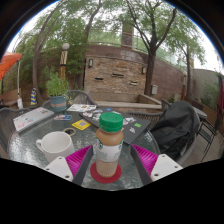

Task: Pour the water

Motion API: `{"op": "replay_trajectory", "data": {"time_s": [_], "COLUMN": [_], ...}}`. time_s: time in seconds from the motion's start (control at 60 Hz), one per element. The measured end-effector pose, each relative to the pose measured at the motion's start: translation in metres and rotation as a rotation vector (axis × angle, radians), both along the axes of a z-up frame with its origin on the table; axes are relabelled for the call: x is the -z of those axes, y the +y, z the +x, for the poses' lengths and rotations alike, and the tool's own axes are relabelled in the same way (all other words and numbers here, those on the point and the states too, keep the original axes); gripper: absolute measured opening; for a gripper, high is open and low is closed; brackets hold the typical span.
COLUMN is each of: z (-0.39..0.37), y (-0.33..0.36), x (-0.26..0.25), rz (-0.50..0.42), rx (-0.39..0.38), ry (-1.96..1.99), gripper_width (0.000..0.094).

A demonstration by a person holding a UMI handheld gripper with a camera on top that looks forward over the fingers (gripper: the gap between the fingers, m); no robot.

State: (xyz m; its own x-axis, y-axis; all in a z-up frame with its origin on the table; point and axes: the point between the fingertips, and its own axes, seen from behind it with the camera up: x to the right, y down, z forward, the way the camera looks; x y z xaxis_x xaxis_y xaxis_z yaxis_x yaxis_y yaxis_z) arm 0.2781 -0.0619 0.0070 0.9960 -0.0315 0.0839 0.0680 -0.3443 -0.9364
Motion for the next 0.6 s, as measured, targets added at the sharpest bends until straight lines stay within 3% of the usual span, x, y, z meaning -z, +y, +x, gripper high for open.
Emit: {"op": "replay_trajectory", "data": {"time_s": [0.233, 0.6], "z": [-0.02, -0.127], "y": [-0.074, -0.273], "x": [-0.042, -0.136], "rz": [-0.056, -0.137], "rx": [0.082, 0.18], "ry": [0.061, 0.27], "gripper_width": [0.0836, 0.0834]}}
